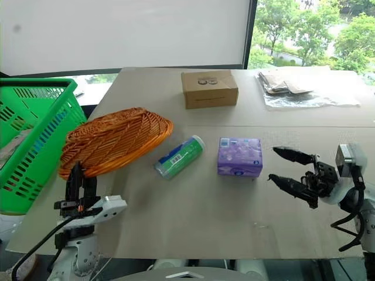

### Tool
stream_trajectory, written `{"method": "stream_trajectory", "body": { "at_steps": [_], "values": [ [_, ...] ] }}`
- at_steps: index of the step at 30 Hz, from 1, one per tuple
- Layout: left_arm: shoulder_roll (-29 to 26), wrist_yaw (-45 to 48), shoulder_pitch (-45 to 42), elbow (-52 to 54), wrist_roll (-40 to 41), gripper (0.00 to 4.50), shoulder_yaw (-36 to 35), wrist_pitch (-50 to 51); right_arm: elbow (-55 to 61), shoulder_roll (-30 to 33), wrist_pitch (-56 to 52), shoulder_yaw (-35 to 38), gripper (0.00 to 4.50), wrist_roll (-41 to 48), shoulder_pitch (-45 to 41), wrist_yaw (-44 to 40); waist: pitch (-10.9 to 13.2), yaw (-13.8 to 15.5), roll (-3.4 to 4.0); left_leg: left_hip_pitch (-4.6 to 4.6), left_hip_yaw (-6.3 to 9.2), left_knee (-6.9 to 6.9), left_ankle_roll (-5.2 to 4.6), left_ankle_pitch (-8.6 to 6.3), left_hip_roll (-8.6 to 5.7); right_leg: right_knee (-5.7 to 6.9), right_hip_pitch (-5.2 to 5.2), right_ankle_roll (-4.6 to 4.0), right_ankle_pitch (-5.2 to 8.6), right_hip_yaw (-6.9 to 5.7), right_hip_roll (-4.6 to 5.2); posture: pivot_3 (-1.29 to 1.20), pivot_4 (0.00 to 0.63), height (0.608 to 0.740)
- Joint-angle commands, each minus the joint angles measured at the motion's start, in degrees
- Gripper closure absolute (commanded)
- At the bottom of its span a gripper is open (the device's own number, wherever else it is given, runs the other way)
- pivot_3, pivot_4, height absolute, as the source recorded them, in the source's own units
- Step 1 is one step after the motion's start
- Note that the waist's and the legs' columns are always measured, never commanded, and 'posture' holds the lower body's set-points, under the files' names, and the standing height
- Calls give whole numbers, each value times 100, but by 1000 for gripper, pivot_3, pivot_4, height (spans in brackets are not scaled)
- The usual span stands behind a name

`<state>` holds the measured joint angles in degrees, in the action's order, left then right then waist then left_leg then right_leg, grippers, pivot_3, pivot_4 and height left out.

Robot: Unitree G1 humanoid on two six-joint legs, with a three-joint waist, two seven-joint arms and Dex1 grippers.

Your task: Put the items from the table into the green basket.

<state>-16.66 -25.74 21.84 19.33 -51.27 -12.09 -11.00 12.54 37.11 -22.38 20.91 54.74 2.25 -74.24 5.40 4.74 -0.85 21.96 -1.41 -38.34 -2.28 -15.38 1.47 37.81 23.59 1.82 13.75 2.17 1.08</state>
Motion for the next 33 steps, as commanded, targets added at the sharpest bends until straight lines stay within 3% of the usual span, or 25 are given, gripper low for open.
{"method": "stream_trajectory", "body": {
  "at_steps": [1,7,13,18,19,22,25,29,33],
  "values": [
    [-95,425,-771,500,394,3887,-196,378,104,-29,-13,91,0,137,-161,50,-7,3,-8,1,2,-1,0,0,1,1,0,0,0,-1,-2,180,65,740],
    [-396,1292,-3692,-24,933,3887,-230,1447,-48,-155,38,-23,0,28,-463,98,-30,112,-47,8,13,-16,1,2,-17,12,-8,-1,-29,-23,-18,191,54,740],
    [-577,1124,-6285,-2457,1365,3887,270,1497,-142,-419,218,-68,0,-127,-786,328,-74,120,-35,4,29,-14,4,2,-28,1,-18,-2,-35,-24,-8,168,37,740],
    [-738,1083,-7321,-4513,1377,3887,924,1177,-51,-570,373,-108,0,-244,-804,486,-78,134,-40,15,31,-10,4,2,-34,1,-10,1,-37,-30,-8,138,15,740],
    [-743,1021,-7420,-4869,1410,2885,996,1127,-17,-599,395,-111,0,-256,-781,516,-80,137,-39,19,31,-11,5,2,-35,2,-9,1,-37,-37,-8,125,13,740],
    [-822,725,-7494,-5518,1354,1596,1297,968,85,-658,443,-100,0,-273,-687,577,-81,96,-36,23,24,-11,5,2,-37,2,-6,0,-37,-41,-7,98,11,740],
    [-825,684,-7183,-5360,1447,164,1390,1056,199,-692,478,-16,0,-242,-589,715,-82,56,-37,35,28,-11,6,2,-36,4,9,0,-38,-38,-6,89,14,740],
    [-526,1933,-6325,-4364,2599,31,1070,1406,357,-668,491,56,0,-192,-404,827,-100,37,-17,37,28,-12,7,3,-31,8,13,-1,-38,-32,-2,81,23,740],
    [-178,2961,-5378,-2493,4008,31,448,2470,436,-647,486,89,0,-180,-290,861,-155,33,22,7,25,-12,7,3,-20,18,-6,-2,-37,-15,2,78,26,740]
  ]
}}
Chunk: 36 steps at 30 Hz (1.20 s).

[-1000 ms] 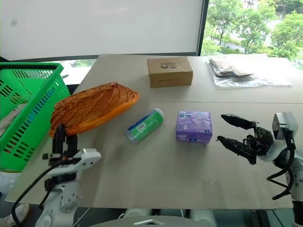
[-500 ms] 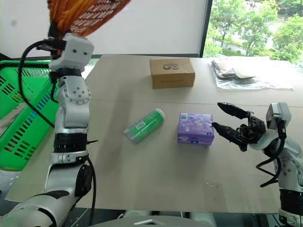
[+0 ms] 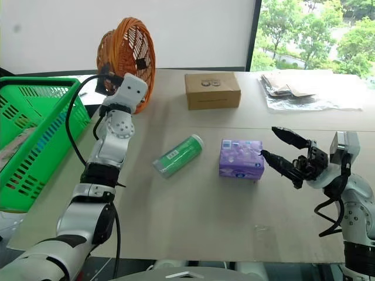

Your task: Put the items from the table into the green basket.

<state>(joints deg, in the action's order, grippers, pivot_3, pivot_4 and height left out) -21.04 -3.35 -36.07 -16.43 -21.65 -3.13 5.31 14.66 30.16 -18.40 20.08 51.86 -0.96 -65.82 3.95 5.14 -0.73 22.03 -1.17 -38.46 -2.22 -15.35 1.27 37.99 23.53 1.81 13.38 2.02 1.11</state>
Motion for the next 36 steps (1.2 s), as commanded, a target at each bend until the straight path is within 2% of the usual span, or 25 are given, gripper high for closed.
{"method": "stream_trajectory", "body": {
  "at_steps": [1,5,8,11,13,20,26,32,33,35,36],
  "values": [
    [361,1023,607,1598,1501,31,-588,1198,248,54,74,185,0,121,47,34,-15,-37,11,-14,-5,0,0,0,0,-1,-12,0,1,8,-1,84,36,740],
    [359,2336,1589,3682,3195,31,-622,2616,250,63,53,195,0,125,56,53,-17,-155,11,-30,-6,-13,0,4,0,1,-26,-1,1,14,-14,84,36,740],
    [84,2788,2297,4530,3812,31,-449,3589,193,67,56,173,0,101,13,40,-16,-267,10,-34,-9,-14,1,4,2,1,-28,-1,1,23,-17,104,44,740],
    [-533,3131,2951,4852,3758,31,173,4123,139,102,36,168,0,98,-56,26,-18,-322,14,-38,-10,-11,1,4,-1,0,-28,0,3,30,-27,104,44,740],
    [-732,3157,3138,4906,3729,31,417,4256,112,124,31,172,0,91,-85,11,-17,-331,15,-43,-10,-5,1,4,0,0,-28,-1,5,31,-32,104,44,740],
    [-980,2899,3247,4709,3494,31,384,4287,184,165,21,221,0,102,0,36,-14,-290,8,-41,-10,-5,1,4,1,-4,-28,-3,29,32,-28,96,48,740],
    [-1259,3045,3266,4364,3382,31,827,4578,279,164,50,195,0,71,94,71,-11,-297,9,-38,-13,0,1,3,1,-9,-25,-5,29,34,-24,83,53,740],
    [-1187,3123,3034,4146,3487,31,907,4847,233,417,169,165,0,-236,255,-133,-12,-283,12,-34,-13,0,1,3,3,-10,-21,-3,30,35,-16,72,54,740],
    [-1149,3111,2976,4089,3485,574,885,4838,199,489,213,144,0,-340,302,-198,-11,-282,12,-33,-13,0,1,3,2,-12,-21,-2,31,34,-14,72,54,740],
    [-1088,3078,2888,4007,3466,1163,860,4804,99,700,313,66,0,-647,413,-334,-12,-282,13,-32,-14,-1,0,3,0,-13,-21,-1,31,34,-13,72,54,740],
    [-1069,3071,2868,3989,3466,1756,853,4799,56,772,379,33,0,-761,450,-420,-12,-276,14,-32,-15,-1,0,3,-1,-13,-21,0,32,35,-12,72,54,740]
  ]
}}
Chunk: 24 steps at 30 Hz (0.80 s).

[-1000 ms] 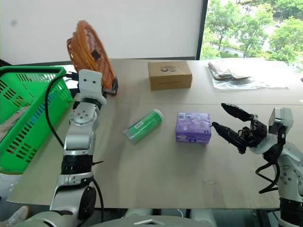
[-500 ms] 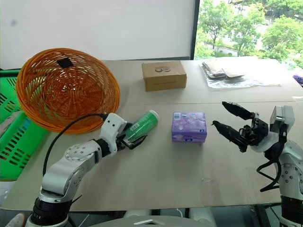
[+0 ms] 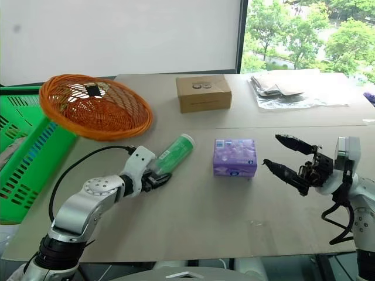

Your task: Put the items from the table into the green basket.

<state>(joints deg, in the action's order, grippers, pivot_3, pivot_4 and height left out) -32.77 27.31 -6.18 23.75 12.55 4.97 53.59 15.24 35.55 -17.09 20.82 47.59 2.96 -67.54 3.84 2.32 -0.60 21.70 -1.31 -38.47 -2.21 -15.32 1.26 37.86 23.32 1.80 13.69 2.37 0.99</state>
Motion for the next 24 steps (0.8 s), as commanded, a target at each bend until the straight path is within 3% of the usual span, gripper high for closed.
{"method": "stream_trajectory", "body": {
  "at_steps": [1,4,10,18,24],
  "values": [
    [128,-2,-133,-45,42,2248,47,-40,-61,315,317,-73,0,-483,94,-300,0,8,1,0,0,0,0,0,-1,0,0,0,0,0,1,72,54,740],
    [204,-29,-108,-54,12,2576,80,-109,-156,372,369,-79,0,-578,81,-362,-2,15,4,-3,3,-1,0,0,-1,2,-1,2,1,-2,1,65,50,740],
    [293,-258,-113,-4,-172,2623,-33,-416,-218,348,353,-108,0,-477,-59,-516,-2,26,4,-1,3,-3,-1,0,-2,2,-2,3,1,-2,2,84,47,740],
    [1002,-1217,-1282,466,203,2623,-1677,-188,2,364,-225,-282,0,136,-625,-601,40,9,-48,15,13,-3,0,1,2,5,10,-18,-14,-10,-7,137,37,740],
    [242,-2002,-1863,519,-421,2623,-2639,365,77,180,-522,-755,0,154,-1578,-212,39,-1,-47,13,6,18,1,-1,-2,1,19,2,-27,-1,-13,222,30,740]
  ]
}}
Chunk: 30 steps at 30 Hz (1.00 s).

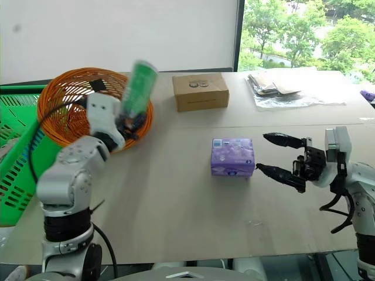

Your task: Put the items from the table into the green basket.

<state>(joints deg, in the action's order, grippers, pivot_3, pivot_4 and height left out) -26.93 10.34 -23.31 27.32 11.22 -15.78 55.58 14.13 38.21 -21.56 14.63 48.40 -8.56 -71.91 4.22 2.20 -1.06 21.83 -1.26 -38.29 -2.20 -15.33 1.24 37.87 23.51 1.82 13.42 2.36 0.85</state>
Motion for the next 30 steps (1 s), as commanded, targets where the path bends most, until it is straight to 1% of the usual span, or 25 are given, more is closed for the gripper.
{"method": "stream_trajectory", "body": {
  "at_steps": [1,4,7,9,12,15,17,20,24,30],
  "values": [
    [-586,-407,-215,129,-405,2623,-877,215,199,-170,-157,-237,0,128,-677,323,6,13,-10,3,3,1,0,0,0,0,2,0,0,-2,-1,235,29,740],
    [-1285,-645,-193,2,-802,2623,-1534,234,181,-373,-410,-388,0,353,-1278,525,18,73,-33,16,15,1,1,0,6,4,19,-3,-1,-12,-9,277,25,740],
    [-1731,-789,-51,-39,-1098,2623,-2026,339,86,-586,-619,-420,0,571,-1808,798,20,194,-41,19,17,4,2,0,8,-1,19,-3,-1,-21,4,309,22,740],
    [-1935,-769,165,-3,-1252,2623,-2325,446,13,-705,-727,-472,0,593,-2132,959,18,308,-43,23,15,5,3,-1,6,-3,19,-1,-2,-24,21,323,22,740],
    [-2058,-702,460,11,-1403,2623,-2702,547,-75,-764,-702,-625,0,289,-2435,1124,10,505,-55,27,12,5,4,-1,-1,-12,18,0,-2,-36,48,332,21,740],
    [-2114,-673,707,-31,-1535,2623,-2986,633,-15,-831,-811,-651,0,418,-2661,1228,-14,694,-94,43,35,2,6,-1,-2,-20,19,-1,-3,-75,91,341,19,740],
    [-2081,-638,868,-53,-1572,2623,-3026,609,39,-856,-895,-656,0,515,-2734,1277,-18,801,-99,55,54,2,9,-2,-3,-24,21,-2,-3,-96,103,345,19,740],
    [-1913,-570,978,-155,-1489,2623,-3008,544,125,-865,-890,-720,0,433,-2737,1311,-27,971,-101,77,87,2,39,-14,-5,-33,27,-5,-3,-115,118,339,17,740],
    [-1720,-334,904,-449,-1227,2623,-2833,266,275,-853,-999,-728,0,388,-2698,1545,-38,1146,-92,103,101,5,46,-13,-5,-34,48,-10,-4,-137,127,328,16,740],
    [-1788,6,769,-1068,-1010,2623,-2415,-192,536,-733,-1126,-813,0,177,-2547,1874,-41,1292,-93,119,113,7,50,-14,-5,-41,57,-39,11,-159,138,298,14,740]
  ]
}}
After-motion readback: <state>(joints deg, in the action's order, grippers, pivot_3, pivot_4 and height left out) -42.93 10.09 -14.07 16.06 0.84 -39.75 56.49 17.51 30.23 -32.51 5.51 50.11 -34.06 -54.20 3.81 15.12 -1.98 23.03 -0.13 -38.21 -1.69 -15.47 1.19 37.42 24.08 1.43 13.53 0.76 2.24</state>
